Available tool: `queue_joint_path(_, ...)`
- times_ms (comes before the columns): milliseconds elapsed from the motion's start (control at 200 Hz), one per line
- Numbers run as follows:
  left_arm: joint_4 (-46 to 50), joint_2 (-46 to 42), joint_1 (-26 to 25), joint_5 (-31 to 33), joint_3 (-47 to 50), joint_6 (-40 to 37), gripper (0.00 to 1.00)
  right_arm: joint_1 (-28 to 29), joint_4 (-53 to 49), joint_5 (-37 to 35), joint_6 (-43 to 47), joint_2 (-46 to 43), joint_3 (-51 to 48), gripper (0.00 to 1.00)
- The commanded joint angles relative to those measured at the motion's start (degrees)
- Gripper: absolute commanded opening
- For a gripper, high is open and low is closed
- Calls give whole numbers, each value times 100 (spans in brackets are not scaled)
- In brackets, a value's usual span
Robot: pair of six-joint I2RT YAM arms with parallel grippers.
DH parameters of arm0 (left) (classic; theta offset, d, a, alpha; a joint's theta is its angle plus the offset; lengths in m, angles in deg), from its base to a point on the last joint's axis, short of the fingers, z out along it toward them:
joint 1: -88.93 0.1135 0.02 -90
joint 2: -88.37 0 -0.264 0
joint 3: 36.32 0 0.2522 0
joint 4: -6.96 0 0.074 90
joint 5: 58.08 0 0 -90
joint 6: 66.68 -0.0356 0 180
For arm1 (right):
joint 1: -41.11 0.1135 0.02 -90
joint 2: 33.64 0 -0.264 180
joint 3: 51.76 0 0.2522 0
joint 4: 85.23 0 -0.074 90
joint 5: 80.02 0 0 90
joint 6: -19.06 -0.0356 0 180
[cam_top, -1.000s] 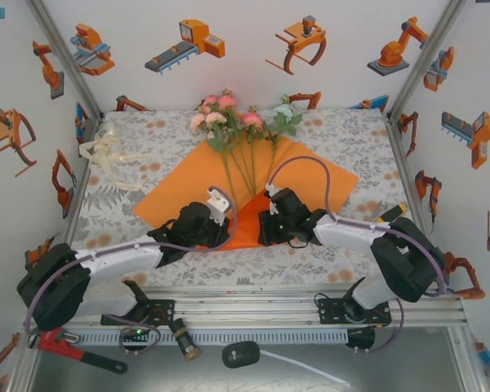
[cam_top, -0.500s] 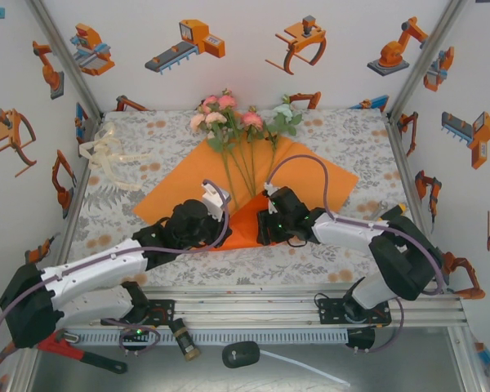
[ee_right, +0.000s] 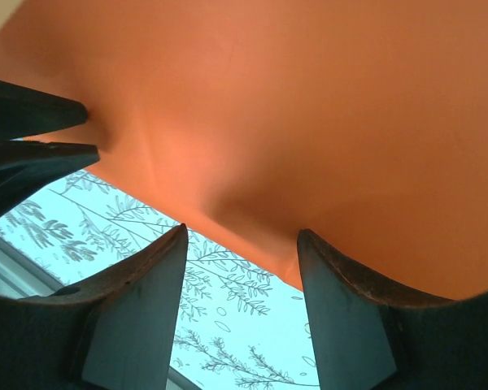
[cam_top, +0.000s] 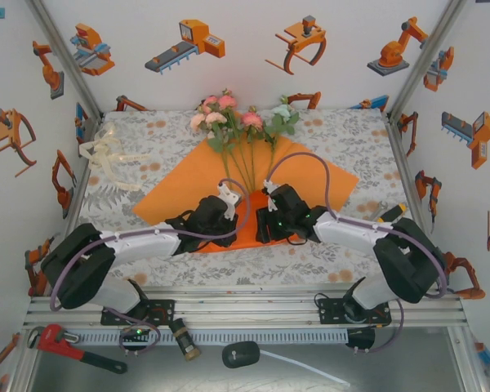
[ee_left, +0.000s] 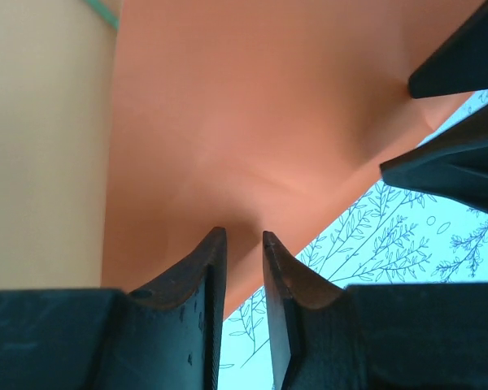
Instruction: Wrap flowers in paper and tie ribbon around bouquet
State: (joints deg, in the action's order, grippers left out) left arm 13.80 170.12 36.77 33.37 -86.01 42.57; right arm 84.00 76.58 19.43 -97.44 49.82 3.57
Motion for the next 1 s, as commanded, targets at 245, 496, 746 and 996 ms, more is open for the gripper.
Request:
queue_joint_path(245,-34,-400,46,564,892,983,25,-103,600,-25,-342,149,618,56)
queue_joint_path(496,-176,-478,56,973,1116,1055,26,-616,1523,470,159,1277,889,56)
queue_joint_path(746,-152,-807,83,1063,1318,1354,27,-853,985,554,-299,718,963,55)
queue_joint_path(996,-147,-1144,110,1101,1465,1480,30,117,892,327,-1236,-507,-104,55)
